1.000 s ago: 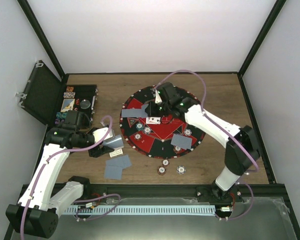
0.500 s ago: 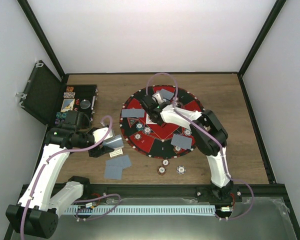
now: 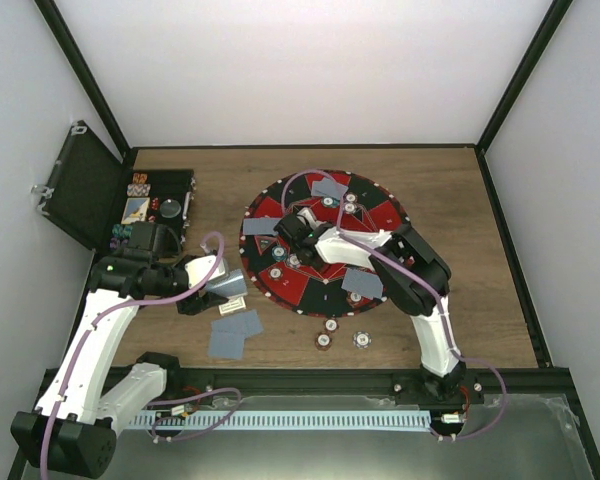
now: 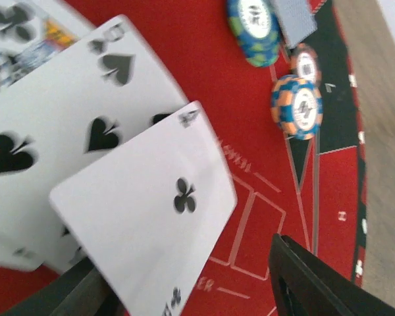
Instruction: Distribute texas hold em gaming equipment
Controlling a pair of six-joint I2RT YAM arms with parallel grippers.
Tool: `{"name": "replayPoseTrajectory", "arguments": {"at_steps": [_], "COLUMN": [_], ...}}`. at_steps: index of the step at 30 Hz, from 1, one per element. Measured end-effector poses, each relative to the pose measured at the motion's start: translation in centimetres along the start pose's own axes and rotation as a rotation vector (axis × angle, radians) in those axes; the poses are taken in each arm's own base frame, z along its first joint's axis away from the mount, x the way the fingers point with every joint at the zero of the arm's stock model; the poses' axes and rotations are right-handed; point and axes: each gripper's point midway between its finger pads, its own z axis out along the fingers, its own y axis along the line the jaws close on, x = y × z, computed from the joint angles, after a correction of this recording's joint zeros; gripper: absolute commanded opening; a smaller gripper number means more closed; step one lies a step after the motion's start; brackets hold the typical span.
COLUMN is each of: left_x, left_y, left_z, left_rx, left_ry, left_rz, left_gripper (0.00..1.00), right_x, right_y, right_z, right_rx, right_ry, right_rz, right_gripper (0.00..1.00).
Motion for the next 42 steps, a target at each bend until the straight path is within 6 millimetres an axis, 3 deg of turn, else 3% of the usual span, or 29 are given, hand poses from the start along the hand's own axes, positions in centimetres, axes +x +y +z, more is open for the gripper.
{"name": "replayPoseTrajectory", "arguments": {"at_steps": [6,14,19,25,28,34,37,42], "left_x": [0.0,-0.1,-0.1,-0.1,-0.2,-0.3,-0.3,-0.3], "left_y": [0.0,-0.1,-0.1,-0.1,-0.1,-0.1,-0.1,-0.1], "left_z": [0.0,0.0,0.0,0.0,0.0,0.0,0.0,0.0], "left_rx": [0.0,0.003,0.005,0.005,0.007,0.007,0.007,0.009], "left_ry": [0.0,-0.005,-0.007,-0.007,-0.01,-0.015,-0.016,-0.018], "left_rz": [0.0,0.0,-0.001,0.0,-0.001,0.002,0.002,0.001], "left_gripper": [0.05,0.05,0.05,0.05,0.05,0.05,0.05,0.05], "right_x": [1.5,-1.4,-3.5,-6.8,-6.9,-5.2,-4.9,-4.4], "right_y": [1.2,-1.2,-1.6,-0.7,0.4,3.9,4.8,6.1], "right_z": [-1.9,-7.9,-13.1,-22.2,-25.4,-28.5,-30.3,-31.5], "right_rx": [-0.116,-0.308,-0.56,-1.05,-1.269,-1.503,-1.586,-1.664], "right_ry": [0.012,-0.099,-0.167,-0.251,-0.244,-0.118,-0.105,-0.076], "right_rz": [0.017,0.195,0.374,0.573,0.621,0.62,0.601,0.586], "right_gripper": [0.79,0.99,1.0,1.0,1.0,1.0,1.0,1.0]}}
